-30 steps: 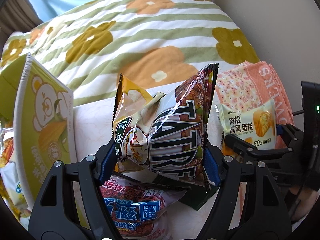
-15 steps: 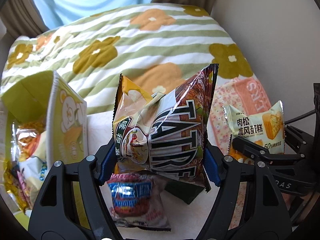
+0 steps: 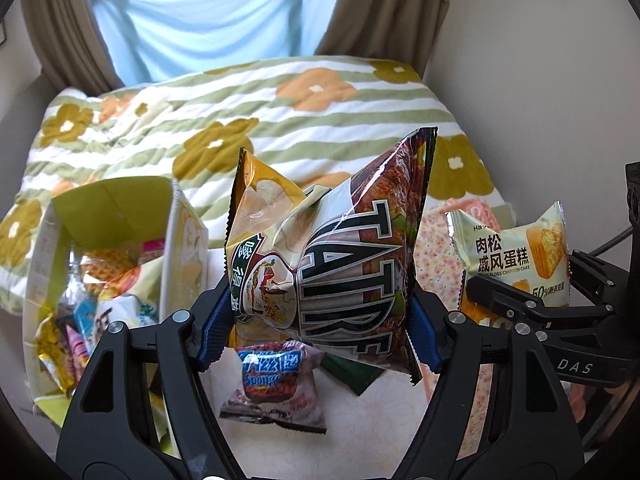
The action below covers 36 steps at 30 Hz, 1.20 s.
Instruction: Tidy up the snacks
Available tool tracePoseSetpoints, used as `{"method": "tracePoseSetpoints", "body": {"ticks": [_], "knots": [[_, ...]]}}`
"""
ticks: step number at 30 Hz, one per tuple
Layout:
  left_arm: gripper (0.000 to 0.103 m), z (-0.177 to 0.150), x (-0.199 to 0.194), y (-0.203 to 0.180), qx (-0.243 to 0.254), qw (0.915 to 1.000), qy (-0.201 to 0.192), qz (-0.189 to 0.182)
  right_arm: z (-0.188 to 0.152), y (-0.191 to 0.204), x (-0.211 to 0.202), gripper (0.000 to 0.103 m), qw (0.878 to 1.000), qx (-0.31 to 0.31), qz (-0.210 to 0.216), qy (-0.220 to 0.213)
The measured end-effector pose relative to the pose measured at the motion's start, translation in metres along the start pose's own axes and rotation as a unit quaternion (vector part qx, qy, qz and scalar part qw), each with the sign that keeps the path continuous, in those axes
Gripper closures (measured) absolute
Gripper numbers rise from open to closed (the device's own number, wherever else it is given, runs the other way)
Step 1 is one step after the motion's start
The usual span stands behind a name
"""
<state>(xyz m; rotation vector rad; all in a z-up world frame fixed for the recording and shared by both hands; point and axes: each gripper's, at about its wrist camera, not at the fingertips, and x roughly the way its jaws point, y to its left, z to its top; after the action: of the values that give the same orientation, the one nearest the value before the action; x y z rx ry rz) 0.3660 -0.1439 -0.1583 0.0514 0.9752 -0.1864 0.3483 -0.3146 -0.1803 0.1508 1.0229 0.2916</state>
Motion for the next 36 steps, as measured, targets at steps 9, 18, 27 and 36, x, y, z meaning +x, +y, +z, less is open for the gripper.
{"method": "tracePoseSetpoints", "body": {"ticks": [9,18,27,36], "knots": [[0.032,-0.012,-0.045,0.025,-0.032,0.9984,-0.029,0.037,0.008,0.03,-0.022,0.032,0.998,-0.047,0.033,-0.02],[0.032,-0.011,-0.081,0.088,-0.063,0.994,-0.056,0.07,0.023,0.084,-0.025,0.032,0.993,-0.093,0.063,-0.037],[0.032,-0.001,-0.081,0.18,-0.073,0.9939,-0.054,0.063,0.044,0.161,-0.004,0.032,0.99,-0.117,0.062,-0.046],[0.032,0.008,-0.041,0.276,-0.053,0.9981,-0.011,0.03,0.067,0.235,0.048,0.032,0.995,-0.089,0.041,-0.031]]}}
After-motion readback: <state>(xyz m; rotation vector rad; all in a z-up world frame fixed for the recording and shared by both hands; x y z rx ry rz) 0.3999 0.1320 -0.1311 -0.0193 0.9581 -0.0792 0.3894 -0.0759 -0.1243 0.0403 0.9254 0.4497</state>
